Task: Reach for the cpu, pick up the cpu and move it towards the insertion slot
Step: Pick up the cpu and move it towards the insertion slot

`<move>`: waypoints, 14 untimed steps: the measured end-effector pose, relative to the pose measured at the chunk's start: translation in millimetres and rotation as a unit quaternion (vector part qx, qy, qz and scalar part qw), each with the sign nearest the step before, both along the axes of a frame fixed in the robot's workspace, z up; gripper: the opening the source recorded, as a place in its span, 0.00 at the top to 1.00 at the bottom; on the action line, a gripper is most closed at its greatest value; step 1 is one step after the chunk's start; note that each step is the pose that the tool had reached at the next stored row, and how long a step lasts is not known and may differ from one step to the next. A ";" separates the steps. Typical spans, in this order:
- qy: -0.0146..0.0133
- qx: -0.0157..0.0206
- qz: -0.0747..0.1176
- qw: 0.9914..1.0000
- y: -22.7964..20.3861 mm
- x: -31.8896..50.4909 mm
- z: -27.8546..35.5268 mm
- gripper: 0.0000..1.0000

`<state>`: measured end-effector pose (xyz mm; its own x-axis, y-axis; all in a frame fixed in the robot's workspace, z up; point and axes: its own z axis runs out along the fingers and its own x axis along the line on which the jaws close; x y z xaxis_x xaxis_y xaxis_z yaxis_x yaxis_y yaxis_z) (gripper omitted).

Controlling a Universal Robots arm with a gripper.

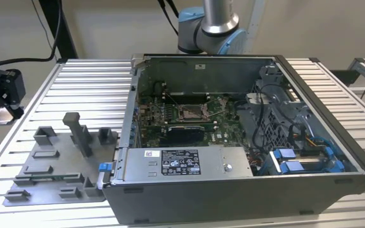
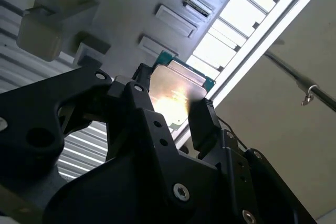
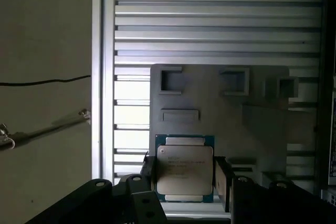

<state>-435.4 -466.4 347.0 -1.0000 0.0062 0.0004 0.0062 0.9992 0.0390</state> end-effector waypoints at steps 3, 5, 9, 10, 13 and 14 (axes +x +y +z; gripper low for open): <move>0.000 0.000 0.000 1.000 0.0 0.0 4.8 1.00; 0.000 0.000 0.000 1.000 0.0 0.0 7.3 1.00; 0.000 0.000 0.000 1.000 0.0 0.0 11.9 1.00; 0.000 0.000 0.000 1.000 0.0 0.0 12.9 1.00; 0.000 0.000 0.000 1.000 0.0 0.0 16.1 1.00; 0.000 0.000 0.000 1.000 0.0 0.0 17.2 1.00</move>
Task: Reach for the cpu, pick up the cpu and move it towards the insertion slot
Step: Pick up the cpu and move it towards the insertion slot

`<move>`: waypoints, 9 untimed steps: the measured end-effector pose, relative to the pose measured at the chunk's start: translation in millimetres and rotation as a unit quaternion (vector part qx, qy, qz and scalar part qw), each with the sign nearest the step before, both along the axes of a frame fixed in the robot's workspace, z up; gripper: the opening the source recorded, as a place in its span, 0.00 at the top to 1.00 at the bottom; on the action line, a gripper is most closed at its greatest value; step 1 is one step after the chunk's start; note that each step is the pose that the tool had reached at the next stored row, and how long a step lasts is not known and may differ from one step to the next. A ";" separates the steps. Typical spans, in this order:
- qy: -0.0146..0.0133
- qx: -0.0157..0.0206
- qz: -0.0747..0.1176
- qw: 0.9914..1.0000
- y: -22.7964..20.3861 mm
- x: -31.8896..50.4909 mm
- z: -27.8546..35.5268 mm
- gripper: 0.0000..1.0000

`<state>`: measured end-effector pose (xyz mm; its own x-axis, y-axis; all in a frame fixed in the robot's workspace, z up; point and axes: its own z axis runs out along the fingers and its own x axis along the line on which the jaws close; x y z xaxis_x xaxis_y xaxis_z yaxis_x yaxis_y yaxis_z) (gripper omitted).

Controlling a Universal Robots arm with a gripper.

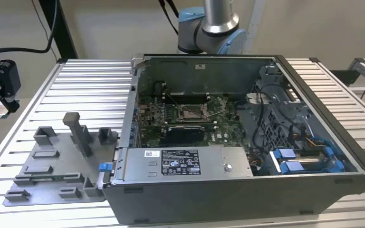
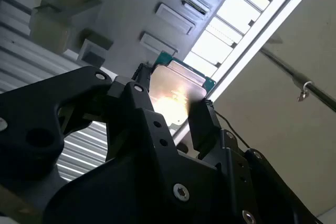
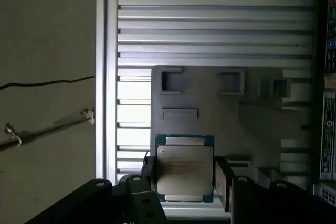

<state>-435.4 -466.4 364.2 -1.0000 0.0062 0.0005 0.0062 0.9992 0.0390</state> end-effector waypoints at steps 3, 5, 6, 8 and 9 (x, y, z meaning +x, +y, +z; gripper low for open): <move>0.000 0.000 0.000 1.000 0.0 0.0 2.9 1.00; 0.000 0.000 0.000 1.000 0.0 0.0 4.7 1.00; 0.000 0.000 0.000 1.000 0.0 0.0 5.5 1.00; 0.000 0.000 0.000 1.000 0.0 0.0 7.3 1.00; 0.000 0.000 0.000 1.000 0.0 0.0 7.7 1.00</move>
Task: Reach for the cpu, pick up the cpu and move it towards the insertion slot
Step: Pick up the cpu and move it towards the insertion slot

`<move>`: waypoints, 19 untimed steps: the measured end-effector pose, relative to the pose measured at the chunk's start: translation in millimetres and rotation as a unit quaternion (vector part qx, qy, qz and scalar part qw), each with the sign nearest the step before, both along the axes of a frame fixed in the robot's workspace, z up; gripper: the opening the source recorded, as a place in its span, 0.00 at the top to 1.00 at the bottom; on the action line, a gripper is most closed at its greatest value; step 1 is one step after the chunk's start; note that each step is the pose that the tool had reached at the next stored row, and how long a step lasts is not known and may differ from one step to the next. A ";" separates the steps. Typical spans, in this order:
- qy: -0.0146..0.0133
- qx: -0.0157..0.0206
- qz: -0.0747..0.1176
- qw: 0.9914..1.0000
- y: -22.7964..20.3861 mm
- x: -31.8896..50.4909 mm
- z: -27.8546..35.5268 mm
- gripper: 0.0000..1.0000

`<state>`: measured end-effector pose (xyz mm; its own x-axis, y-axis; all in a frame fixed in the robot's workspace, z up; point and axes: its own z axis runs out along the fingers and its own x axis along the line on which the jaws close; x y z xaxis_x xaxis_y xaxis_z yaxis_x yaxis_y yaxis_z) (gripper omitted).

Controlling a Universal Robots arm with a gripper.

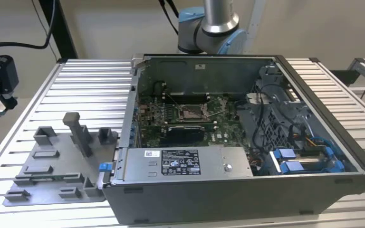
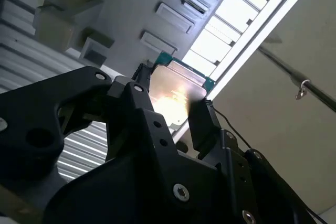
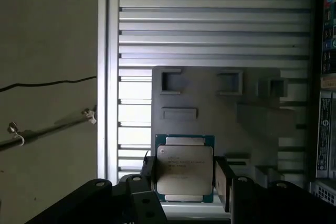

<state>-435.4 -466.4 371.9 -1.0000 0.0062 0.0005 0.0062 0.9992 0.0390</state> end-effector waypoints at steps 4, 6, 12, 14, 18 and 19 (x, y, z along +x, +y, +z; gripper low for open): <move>0.000 0.000 0.000 1.000 0.0 0.0 0.0 1.00; 0.000 0.000 0.000 1.000 0.0 0.2 0.0 1.00; 0.000 0.000 0.000 1.000 0.0 5.5 0.0 1.00; 0.000 0.000 0.000 1.000 0.0 8.6 0.0 1.00; 0.000 0.000 0.000 1.000 0.0 17.0 0.0 1.00; 0.000 0.000 0.000 1.000 0.0 19.7 0.1 1.00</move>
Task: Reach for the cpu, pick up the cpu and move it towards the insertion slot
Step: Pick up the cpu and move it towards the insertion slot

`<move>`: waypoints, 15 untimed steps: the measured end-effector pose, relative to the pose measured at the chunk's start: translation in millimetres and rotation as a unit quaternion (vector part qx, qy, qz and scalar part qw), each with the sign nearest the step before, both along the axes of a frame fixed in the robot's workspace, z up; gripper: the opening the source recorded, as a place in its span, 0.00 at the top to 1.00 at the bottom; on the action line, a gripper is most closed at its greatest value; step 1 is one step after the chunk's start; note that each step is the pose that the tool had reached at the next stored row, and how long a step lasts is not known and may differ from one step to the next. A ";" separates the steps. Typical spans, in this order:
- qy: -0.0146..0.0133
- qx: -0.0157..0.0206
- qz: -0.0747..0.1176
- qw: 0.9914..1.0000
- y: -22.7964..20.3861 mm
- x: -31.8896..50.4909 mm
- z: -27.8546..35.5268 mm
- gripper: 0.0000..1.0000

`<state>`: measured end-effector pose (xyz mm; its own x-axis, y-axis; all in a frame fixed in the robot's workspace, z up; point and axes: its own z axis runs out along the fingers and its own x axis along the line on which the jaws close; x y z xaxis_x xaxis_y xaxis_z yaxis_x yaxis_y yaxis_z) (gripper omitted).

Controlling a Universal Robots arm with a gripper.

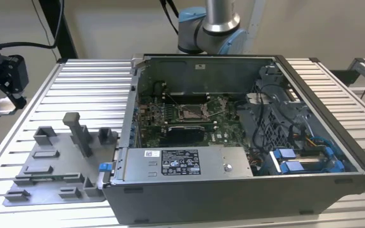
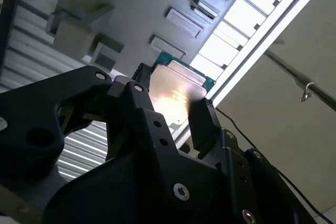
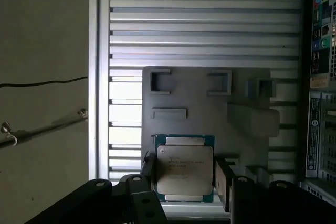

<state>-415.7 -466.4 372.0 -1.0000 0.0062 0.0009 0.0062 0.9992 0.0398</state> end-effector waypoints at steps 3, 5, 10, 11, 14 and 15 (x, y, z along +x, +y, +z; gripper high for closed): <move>0.000 0.000 0.000 1.000 0.0 7.5 -0.1 1.00; 0.001 0.000 0.000 1.000 -0.1 12.1 -0.1 1.00; 0.001 0.000 0.000 1.000 -0.1 22.1 -0.1 1.00; 0.001 0.000 0.000 1.000 -0.1 23.9 -0.1 1.00; 0.001 0.000 0.000 1.000 -0.1 29.5 -0.1 1.00; 0.001 0.000 0.000 1.000 -0.1 31.3 -0.1 1.00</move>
